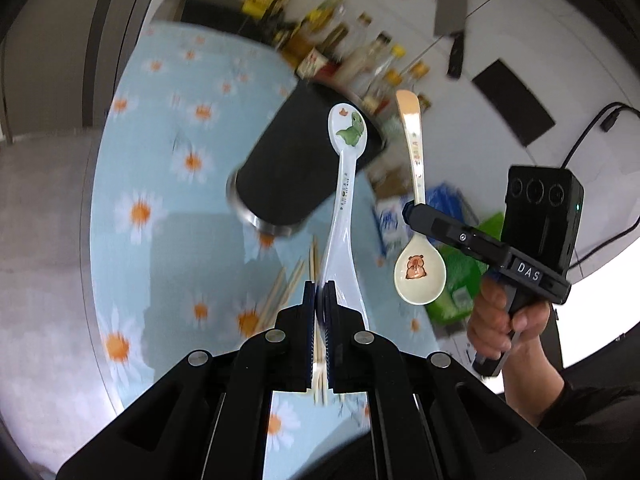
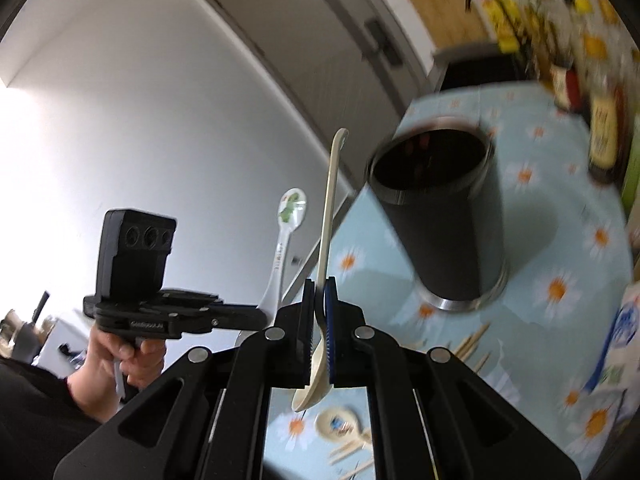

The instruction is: Organize utensils

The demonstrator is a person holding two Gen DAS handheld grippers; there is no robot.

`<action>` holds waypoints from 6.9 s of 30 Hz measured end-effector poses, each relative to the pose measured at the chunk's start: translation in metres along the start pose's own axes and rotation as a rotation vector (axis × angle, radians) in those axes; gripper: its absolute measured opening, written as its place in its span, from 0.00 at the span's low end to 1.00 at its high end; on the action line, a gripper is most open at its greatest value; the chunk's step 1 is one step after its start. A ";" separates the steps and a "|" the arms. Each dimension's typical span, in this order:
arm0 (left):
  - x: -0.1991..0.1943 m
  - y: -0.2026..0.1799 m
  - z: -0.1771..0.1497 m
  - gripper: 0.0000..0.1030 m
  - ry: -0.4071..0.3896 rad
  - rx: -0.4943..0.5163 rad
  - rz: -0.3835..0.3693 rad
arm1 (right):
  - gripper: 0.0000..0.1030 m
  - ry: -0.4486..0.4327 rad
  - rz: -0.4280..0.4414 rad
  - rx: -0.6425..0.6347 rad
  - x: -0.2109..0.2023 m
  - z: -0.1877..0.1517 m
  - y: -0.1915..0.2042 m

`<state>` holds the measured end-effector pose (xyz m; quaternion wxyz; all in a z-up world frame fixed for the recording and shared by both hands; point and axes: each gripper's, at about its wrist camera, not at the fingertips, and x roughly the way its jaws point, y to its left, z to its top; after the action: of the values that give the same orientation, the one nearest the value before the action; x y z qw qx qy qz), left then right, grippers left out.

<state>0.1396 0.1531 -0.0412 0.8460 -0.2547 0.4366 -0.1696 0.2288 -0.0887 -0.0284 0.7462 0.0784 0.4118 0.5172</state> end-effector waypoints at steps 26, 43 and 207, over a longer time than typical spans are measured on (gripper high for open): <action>0.023 -0.055 0.102 0.03 -0.369 0.240 0.054 | 0.06 -0.423 -0.300 -0.083 -0.015 0.098 -0.016; 0.066 -0.041 0.108 0.03 -0.311 0.267 0.103 | 0.06 -0.376 -0.335 -0.034 0.010 0.085 -0.041; 0.075 0.020 -0.017 0.03 0.262 0.205 0.250 | 0.05 0.134 -0.191 0.633 -0.001 -0.093 -0.044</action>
<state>0.1690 0.1264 -0.1095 0.8178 -0.0868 0.5518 -0.1386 0.1952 -0.1386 -0.1120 0.7013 0.2331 0.6054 0.2955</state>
